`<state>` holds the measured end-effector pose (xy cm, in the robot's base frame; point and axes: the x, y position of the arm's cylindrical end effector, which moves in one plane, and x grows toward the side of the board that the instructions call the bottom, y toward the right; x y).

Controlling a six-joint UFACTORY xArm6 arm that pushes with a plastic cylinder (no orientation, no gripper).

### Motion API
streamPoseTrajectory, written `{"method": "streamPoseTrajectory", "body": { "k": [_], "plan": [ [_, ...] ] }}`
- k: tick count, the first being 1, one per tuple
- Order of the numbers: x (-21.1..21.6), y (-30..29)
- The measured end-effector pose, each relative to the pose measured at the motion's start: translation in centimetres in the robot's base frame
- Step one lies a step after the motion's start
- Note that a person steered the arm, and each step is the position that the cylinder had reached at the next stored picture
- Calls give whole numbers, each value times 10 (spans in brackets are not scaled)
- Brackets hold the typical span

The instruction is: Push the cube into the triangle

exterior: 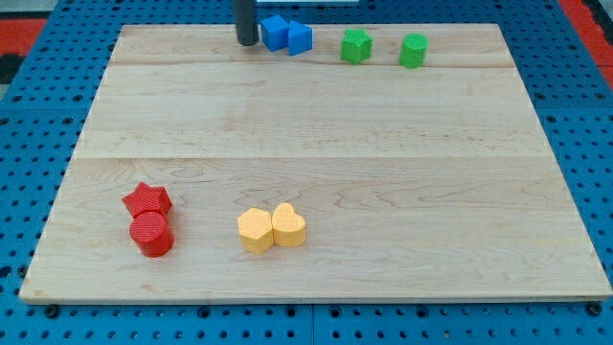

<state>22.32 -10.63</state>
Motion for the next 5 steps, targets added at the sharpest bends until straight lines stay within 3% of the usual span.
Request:
{"method": "streamPoseTrajectory", "body": {
  "k": [1,3,5],
  "plan": [
    [-20,-43],
    [-32,-42],
    [-17,57]
  ]
}}
